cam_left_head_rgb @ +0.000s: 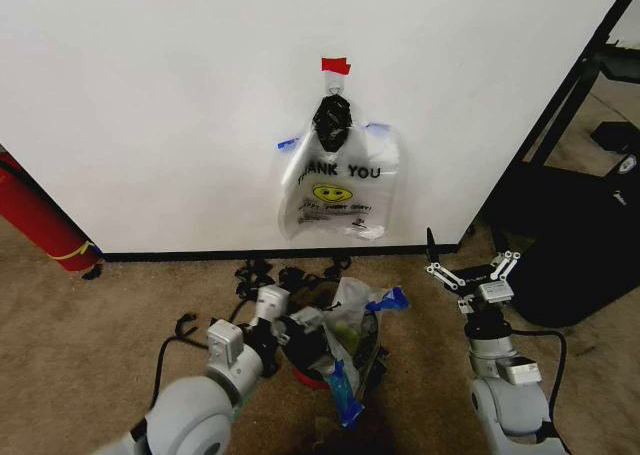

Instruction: Pick up the garbage bag from the wall and place it over the trash bin.

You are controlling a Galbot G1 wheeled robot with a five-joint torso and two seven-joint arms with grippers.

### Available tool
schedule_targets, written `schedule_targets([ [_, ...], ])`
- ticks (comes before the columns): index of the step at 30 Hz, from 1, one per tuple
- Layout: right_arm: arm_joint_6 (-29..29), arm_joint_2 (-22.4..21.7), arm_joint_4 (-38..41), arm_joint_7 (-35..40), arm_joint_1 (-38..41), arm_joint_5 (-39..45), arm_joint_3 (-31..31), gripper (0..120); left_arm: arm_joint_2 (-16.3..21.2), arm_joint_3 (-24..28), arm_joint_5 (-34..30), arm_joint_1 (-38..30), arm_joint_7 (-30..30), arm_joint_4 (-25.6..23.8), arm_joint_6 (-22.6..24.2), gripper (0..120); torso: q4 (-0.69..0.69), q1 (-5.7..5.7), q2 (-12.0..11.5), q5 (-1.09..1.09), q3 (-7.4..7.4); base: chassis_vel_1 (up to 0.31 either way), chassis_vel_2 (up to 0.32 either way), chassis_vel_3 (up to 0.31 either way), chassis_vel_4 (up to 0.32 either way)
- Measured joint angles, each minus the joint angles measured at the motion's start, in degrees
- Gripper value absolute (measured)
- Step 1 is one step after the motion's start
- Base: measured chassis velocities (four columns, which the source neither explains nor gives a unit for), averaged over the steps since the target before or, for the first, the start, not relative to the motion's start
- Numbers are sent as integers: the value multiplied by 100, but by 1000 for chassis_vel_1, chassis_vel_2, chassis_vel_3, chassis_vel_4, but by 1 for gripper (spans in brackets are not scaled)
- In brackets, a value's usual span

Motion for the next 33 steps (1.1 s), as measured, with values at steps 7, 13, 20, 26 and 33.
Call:
schedule_targets([
  [7, -509, -129, 204, 62, -273, -303, 70, 100, 202, 1262, -813, -1944, -253, 521, 1137, 100, -1, 0, 0, 2, 0, 0, 0, 0, 0],
  [13, -478, -111, 267, 196, -301, -340, 72, 100, -170, 1971, -1681, -2632, -1534, 770, 1960, 91, 0, 0, 0, 2, 0, 0, 0, 0, 0],
  [20, -316, -106, 270, 233, -337, -350, 86, 100, -345, 2216, -1863, -2836, -1838, 987, 2060, 67, 0, 0, 0, 2, 0, 0, 0, 0, 0],
  [26, -257, -72, 211, 258, -299, -373, 68, 100, -346, 2209, -1859, -2735, -1858, 997, 2053, 46, 1, 0, 0, 2, 0, 0, 0, 0, 0],
  [33, -219, -55, 155, 273, -240, -389, 40, 100, -325, 2147, -1840, -2639, -1850, 987, 2035, 22, 1, -1, 0, 1, 0, 0, 0, 0, 0],
])
